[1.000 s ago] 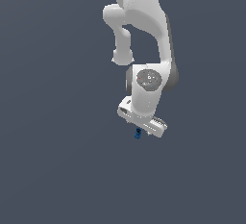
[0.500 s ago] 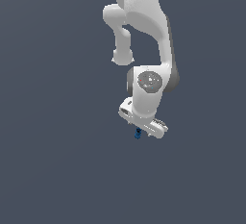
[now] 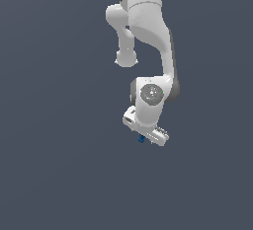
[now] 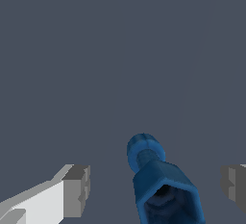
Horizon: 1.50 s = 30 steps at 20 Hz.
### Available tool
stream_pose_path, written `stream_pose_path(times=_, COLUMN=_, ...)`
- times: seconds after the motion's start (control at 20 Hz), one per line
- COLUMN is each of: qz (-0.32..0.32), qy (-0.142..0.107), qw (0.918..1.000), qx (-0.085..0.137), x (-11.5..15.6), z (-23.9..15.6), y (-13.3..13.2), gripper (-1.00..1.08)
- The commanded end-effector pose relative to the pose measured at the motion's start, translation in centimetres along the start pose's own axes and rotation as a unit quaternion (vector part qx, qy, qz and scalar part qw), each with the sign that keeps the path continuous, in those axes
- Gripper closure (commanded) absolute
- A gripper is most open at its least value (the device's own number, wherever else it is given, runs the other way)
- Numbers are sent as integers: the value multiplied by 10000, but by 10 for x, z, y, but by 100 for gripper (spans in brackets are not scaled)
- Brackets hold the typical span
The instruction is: Pick up the object and move it to a goal position.
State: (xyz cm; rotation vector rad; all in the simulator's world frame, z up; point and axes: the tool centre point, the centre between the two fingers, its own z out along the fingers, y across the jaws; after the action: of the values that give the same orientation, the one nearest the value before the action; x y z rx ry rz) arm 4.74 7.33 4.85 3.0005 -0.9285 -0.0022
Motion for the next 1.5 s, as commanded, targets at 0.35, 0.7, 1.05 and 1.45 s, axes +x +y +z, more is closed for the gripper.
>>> stream_pose_path(times=0.35, qz=2, qy=6, qw=10000, qx=5, x=1, z=6, y=-1, gripper=108)
stream_pose_path(times=0.7, qz=2, qy=6, qw=10000, qx=5, x=1, z=6, y=-1, gripper=108)
stream_pose_path(times=1.05, qz=2, qy=6, qw=10000, qx=5, x=0, z=-3, y=7, gripper=108)
stream_pose_path(times=1.45, qz=3, qy=3, qw=10000, qx=7, x=-2, z=-36, y=35, gripper=108)
